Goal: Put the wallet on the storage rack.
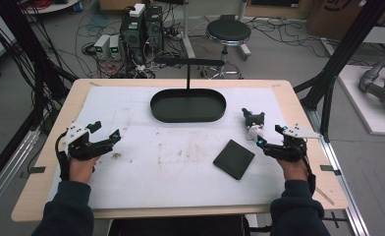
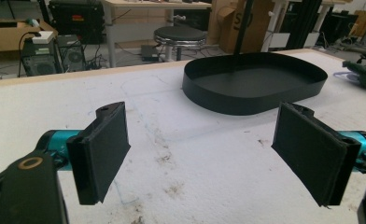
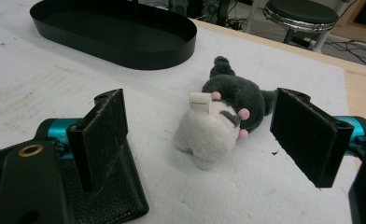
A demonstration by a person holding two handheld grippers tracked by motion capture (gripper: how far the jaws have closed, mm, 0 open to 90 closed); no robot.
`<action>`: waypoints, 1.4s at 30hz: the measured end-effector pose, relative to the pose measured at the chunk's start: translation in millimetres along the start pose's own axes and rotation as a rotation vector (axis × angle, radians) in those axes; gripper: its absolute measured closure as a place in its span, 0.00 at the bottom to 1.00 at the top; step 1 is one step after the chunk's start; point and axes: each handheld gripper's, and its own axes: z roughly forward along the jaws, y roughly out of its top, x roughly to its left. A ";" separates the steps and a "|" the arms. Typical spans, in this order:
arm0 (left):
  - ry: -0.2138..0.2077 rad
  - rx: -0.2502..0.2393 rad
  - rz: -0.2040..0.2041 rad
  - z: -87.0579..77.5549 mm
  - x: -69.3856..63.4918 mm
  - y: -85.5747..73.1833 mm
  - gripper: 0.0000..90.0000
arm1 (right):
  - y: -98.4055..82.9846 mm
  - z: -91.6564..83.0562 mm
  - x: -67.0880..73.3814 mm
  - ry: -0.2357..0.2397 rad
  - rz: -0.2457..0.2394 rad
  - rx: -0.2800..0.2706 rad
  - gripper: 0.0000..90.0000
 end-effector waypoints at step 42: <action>0.005 0.029 -0.011 5.5 -3.0 0.2 0.21 | -14.0 43.4 100.4 0.332 -0.432 0.242 0.32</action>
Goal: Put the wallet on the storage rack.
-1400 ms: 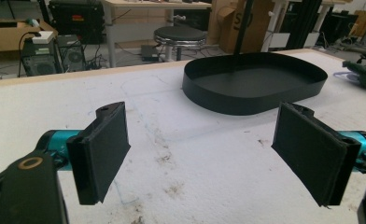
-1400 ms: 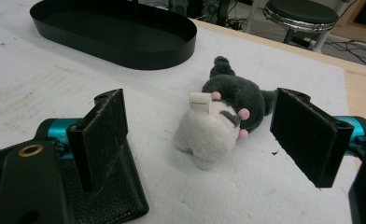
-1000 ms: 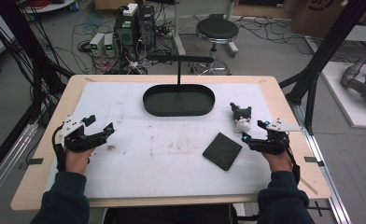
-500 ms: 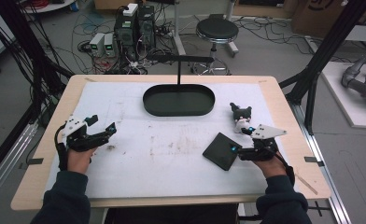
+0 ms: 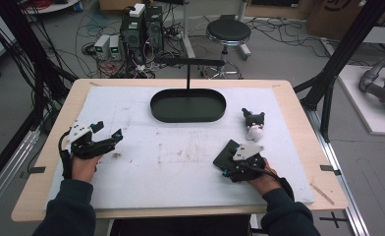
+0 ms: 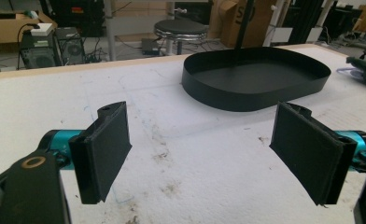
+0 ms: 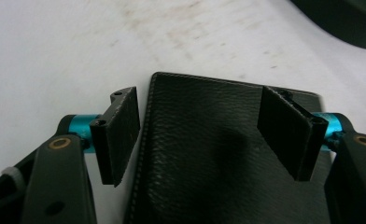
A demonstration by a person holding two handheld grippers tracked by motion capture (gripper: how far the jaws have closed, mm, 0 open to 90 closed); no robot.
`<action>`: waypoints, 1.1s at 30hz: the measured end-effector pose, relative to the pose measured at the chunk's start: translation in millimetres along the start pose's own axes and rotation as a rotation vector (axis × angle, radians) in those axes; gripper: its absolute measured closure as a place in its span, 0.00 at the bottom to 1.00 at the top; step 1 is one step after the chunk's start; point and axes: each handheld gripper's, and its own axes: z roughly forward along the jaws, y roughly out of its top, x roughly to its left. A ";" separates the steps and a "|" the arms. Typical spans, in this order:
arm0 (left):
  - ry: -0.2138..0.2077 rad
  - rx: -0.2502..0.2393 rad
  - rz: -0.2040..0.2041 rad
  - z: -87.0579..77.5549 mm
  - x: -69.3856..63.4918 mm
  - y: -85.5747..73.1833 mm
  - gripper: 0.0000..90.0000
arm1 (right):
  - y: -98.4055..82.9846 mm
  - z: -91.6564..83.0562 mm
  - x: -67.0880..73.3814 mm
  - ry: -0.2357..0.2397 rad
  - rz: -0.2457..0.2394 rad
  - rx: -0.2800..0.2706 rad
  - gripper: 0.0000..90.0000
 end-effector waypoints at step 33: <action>0.006 -0.017 -0.029 -3.7 5.0 -0.7 0.22 | 34.0 -12.4 11.9 0.065 0.100 -0.106 0.94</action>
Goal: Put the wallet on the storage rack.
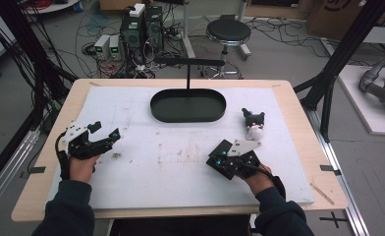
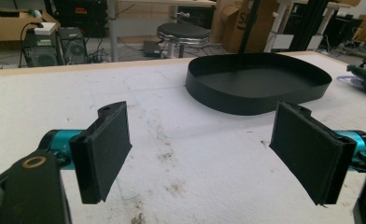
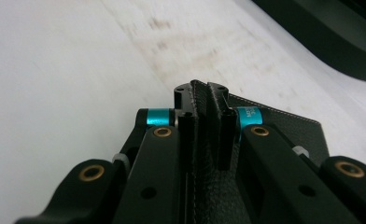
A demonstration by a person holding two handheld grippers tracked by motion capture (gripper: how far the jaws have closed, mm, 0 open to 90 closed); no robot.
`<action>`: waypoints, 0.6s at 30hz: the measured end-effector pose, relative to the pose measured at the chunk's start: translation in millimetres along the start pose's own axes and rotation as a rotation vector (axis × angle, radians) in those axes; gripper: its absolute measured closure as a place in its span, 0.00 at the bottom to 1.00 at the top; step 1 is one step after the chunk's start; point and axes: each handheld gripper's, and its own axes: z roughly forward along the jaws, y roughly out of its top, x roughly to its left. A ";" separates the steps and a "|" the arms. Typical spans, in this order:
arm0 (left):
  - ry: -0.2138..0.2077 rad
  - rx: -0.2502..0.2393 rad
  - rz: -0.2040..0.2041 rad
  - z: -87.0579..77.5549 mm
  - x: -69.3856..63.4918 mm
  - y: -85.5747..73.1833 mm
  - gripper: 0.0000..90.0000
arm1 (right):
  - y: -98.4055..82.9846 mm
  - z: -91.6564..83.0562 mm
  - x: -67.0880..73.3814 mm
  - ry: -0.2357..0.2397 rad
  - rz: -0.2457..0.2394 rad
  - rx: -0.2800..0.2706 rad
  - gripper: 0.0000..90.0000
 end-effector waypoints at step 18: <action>0.007 -0.001 -0.004 -0.6 3.1 -0.8 0.22 | 36.3 70.8 -0.2 -0.072 0.132 0.130 0.70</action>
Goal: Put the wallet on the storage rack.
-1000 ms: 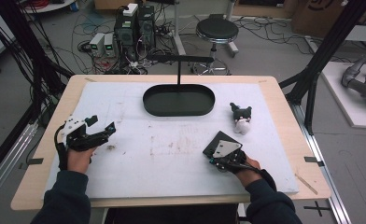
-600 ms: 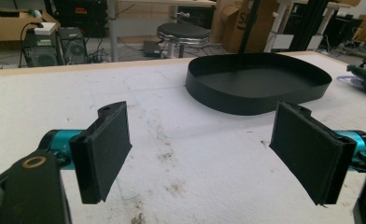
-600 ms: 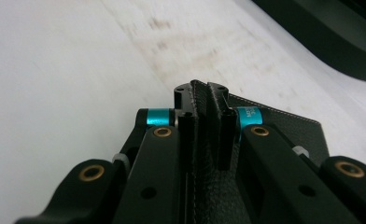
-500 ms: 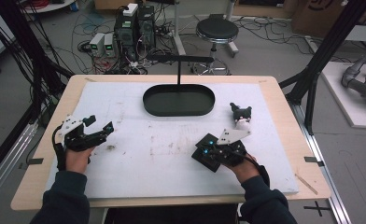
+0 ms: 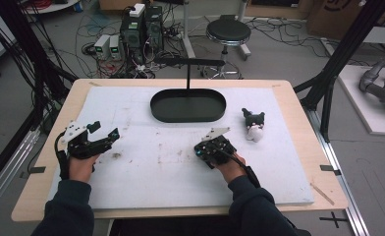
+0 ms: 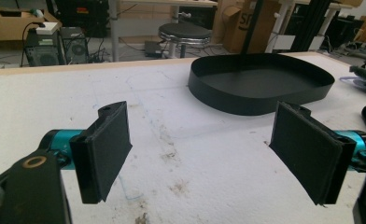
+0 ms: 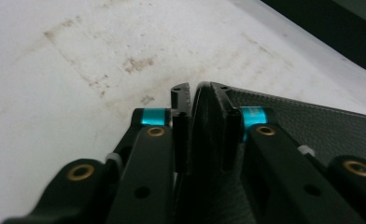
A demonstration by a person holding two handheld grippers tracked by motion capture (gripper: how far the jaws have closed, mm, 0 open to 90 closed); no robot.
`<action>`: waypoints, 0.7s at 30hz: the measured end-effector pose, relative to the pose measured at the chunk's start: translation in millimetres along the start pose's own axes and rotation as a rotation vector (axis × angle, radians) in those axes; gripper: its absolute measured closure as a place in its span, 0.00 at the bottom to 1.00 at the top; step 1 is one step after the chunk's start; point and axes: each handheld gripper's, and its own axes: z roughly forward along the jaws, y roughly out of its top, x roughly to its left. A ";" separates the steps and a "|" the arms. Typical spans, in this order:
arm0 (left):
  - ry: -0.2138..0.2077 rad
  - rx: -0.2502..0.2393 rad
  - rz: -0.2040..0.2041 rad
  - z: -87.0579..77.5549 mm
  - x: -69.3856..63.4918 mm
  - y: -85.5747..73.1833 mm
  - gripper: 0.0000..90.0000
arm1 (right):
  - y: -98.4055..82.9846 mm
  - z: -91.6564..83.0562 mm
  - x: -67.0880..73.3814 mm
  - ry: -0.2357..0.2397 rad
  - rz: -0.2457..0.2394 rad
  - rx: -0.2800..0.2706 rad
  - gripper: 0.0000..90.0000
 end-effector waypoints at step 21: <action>0.010 -0.002 -0.005 -4.4 2.5 -0.9 0.22 | -35.0 -21.2 -80.0 -0.031 0.269 0.083 0.76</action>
